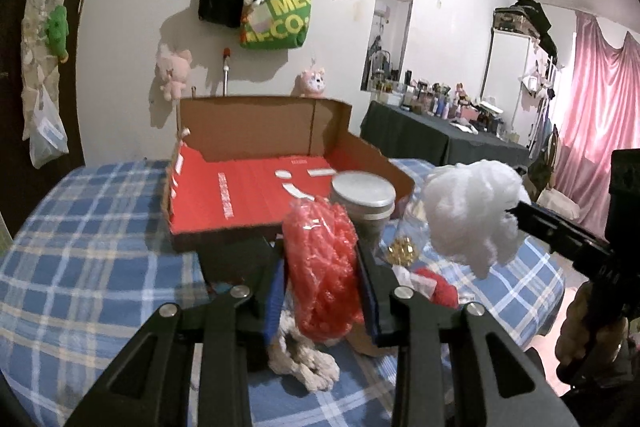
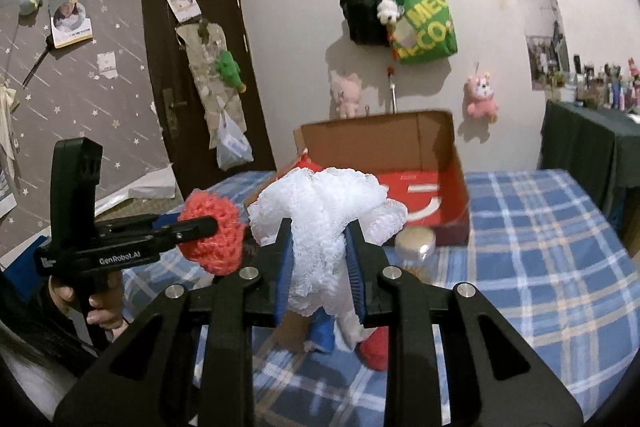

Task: Organize soft objects
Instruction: 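Carry both sponges into the red-lined box and lower them onto its floor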

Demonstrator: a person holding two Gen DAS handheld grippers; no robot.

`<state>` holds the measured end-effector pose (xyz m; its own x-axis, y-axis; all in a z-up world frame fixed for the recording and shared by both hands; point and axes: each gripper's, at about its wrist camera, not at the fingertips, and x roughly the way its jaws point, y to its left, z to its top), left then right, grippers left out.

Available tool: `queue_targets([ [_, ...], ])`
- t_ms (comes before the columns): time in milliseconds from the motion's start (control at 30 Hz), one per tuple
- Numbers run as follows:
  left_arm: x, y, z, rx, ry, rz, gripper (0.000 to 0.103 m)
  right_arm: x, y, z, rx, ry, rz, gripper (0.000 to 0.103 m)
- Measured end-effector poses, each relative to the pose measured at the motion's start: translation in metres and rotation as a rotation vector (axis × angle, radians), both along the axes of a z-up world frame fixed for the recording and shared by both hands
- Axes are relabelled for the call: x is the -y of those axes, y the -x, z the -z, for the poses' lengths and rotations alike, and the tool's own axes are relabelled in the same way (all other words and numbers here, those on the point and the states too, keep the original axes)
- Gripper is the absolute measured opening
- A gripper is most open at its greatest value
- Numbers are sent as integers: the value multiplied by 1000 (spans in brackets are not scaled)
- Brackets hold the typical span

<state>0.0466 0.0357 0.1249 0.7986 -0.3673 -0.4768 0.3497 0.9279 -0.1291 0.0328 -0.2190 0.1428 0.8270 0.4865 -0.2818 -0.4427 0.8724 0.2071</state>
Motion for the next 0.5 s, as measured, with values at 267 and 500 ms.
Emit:
queue_targets([
  [267,-11,-12,-34,66,-31,10,34,7,-15,-28,74,42,31,23],
  [500,-10,-41,-59,92,-93,55,34,6,-60,-49,89,124,-22,23],
])
